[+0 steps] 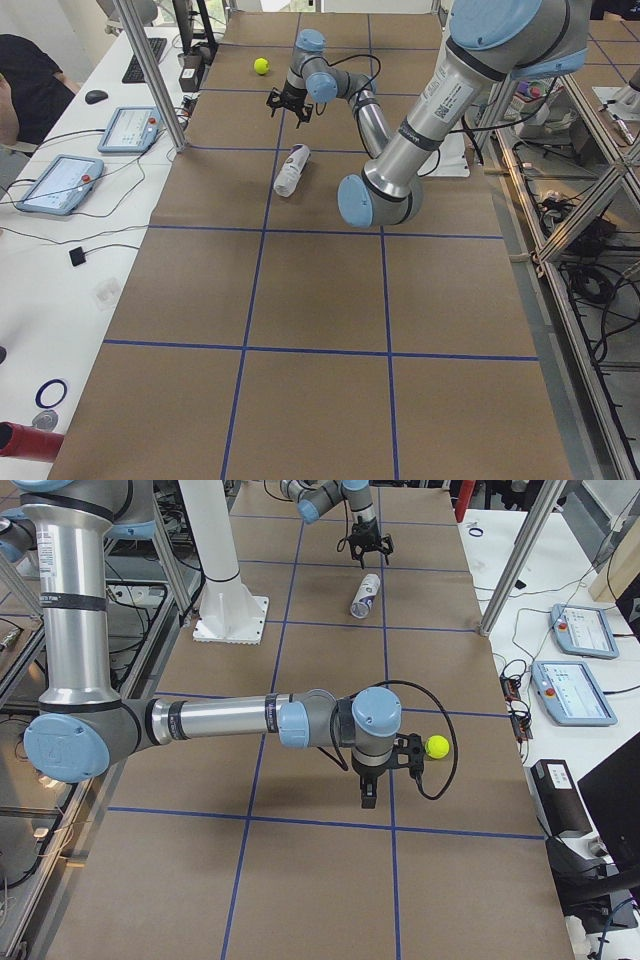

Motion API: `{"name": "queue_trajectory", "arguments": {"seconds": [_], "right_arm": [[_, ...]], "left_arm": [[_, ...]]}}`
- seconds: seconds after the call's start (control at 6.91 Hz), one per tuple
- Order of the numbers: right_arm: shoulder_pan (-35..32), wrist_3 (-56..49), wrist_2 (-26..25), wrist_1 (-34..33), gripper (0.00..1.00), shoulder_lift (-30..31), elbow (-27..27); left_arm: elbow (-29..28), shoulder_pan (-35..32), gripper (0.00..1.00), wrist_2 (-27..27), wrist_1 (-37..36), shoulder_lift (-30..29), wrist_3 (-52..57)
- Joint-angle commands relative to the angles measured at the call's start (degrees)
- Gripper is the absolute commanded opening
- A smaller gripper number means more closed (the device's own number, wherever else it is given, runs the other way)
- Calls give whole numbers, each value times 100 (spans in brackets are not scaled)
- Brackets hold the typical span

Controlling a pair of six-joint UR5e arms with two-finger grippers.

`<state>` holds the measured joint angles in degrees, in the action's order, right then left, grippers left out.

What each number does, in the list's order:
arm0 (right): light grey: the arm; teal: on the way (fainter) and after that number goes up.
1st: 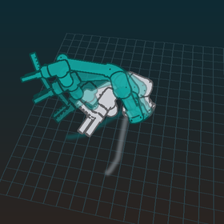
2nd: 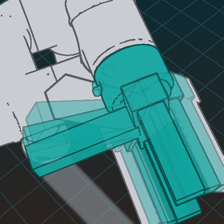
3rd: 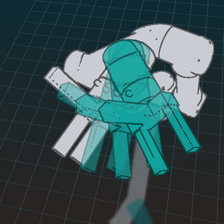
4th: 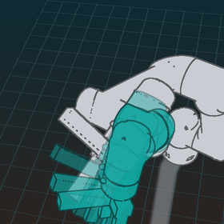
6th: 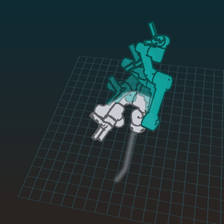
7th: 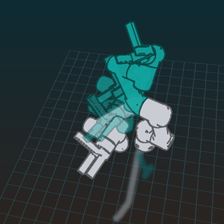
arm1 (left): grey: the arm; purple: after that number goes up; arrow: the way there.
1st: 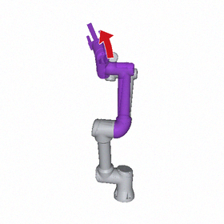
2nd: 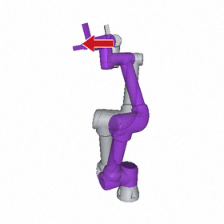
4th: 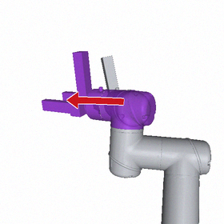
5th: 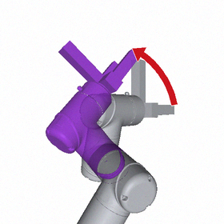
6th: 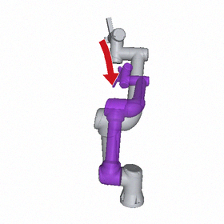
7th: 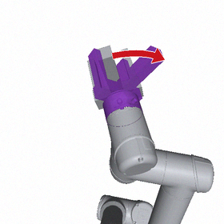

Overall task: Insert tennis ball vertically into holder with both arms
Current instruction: 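Move the left gripper down over the white tennis-ball can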

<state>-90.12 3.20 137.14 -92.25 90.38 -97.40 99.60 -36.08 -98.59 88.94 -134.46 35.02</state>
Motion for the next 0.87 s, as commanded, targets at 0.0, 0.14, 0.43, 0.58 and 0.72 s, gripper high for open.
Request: {"name": "queue_trajectory", "arguments": {"seconds": [0.0, 0.14, 0.43, 0.58, 0.72], "right_arm": [[3, 5, -3, -3, 99, -21, 19], [3, 5, -3, -3, 99, -21, 19], [3, -4, 6, -3, 99, -21, 28], [3, -4, -3, -3, 99, -21, 37], [3, -4, -3, -3, 99, -12, 37]], "left_arm": [[-98, 425, 100, 226, -183, -28, -48], [-194, 470, 100, 226, -175, -19, -179], [-466, 663, 99, 226, -158, -28, -250], [-607, 690, 99, 217, -106, -36, -407], [-756, 716, 99, 217, -79, -123, -443]]}}
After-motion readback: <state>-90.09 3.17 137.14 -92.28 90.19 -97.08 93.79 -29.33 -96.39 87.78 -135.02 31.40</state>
